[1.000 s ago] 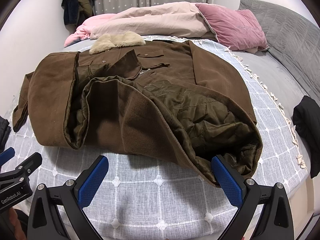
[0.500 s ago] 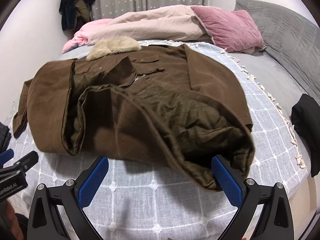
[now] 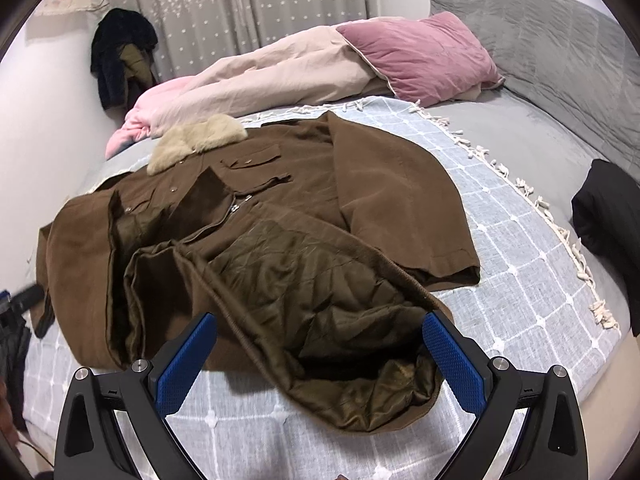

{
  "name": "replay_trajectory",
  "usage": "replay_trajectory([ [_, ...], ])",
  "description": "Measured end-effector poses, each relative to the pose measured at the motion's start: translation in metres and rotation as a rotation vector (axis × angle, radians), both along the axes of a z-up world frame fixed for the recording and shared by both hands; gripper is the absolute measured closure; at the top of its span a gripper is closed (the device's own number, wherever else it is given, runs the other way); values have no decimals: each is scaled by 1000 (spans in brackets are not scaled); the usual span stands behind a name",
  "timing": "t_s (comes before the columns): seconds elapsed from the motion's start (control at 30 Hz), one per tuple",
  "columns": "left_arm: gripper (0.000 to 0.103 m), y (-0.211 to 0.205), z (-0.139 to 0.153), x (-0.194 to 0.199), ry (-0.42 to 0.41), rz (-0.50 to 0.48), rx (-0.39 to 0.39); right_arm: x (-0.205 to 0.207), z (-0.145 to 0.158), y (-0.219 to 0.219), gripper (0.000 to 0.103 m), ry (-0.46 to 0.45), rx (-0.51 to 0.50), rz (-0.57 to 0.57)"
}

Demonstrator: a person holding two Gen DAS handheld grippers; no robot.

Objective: Fold large clothes

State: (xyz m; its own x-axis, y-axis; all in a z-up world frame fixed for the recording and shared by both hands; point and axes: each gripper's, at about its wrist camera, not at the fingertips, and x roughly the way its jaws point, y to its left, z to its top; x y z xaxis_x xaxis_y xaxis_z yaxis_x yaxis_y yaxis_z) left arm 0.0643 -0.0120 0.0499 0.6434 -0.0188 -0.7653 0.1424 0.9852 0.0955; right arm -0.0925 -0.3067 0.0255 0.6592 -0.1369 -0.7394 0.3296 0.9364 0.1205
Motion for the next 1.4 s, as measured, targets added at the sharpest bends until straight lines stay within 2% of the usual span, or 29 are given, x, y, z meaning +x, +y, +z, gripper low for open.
replay_trajectory([
  [0.17, 1, -28, 6, 23, -10, -2, 23, 12, 0, -13, 0, 1, -25, -17],
  [0.3, 1, -52, 2, 46, -3, -7, 22, 19, -2, -31, 0, -9, 53, -48],
  [0.43, 1, -76, -12, 66, -26, 26, 164, 22, -8, -48, 0, -18, 153, -73],
  [0.47, 1, -81, -21, 73, -30, 43, 222, 22, -9, -51, 0, -16, 169, -78],
  [0.57, 1, -81, -42, 85, -9, 70, 314, 23, -13, -57, 0, 1, 195, -80],
  [0.67, 10, -69, -54, 85, -7, 72, 362, 24, -18, -60, 0, 26, 197, -72],
  [0.7, 21, -64, -55, 83, -6, 70, 357, 23, -20, -61, 0, 34, 195, -72],
  [0.73, 37, -60, -55, 81, -2, 67, 344, 23, -22, -63, 0, 45, 193, -74],
  [0.77, 46, -53, -55, 78, 9, 63, 319, 22, -24, -65, 0, 52, 193, -78],
  [0.83, 84, -36, -54, 71, 33, 62, 261, 19, -28, -70, 0, 62, 201, -82],
  [0.9, 92, -14, -50, 58, 34, 70, 218, 17, -31, -72, 0, 74, 206, -87],
  [1.1, 95, 44, -35, 3, 9, 56, 113, 4, -39, -81, 0, 87, 262, -77],
  [1.23, 95, 85, -27, -32, -9, 76, 58, -10, -43, -86, 0, 98, 250, -73],
  [1.37, 94, 124, -50, -53, 57, 120, 34, -34, -44, -91, 0, 89, 233, -53],
  [1.4, 90, 134, -65, -55, 107, 124, 25, -40, -44, -93, 0, 84, 235, -46],
])
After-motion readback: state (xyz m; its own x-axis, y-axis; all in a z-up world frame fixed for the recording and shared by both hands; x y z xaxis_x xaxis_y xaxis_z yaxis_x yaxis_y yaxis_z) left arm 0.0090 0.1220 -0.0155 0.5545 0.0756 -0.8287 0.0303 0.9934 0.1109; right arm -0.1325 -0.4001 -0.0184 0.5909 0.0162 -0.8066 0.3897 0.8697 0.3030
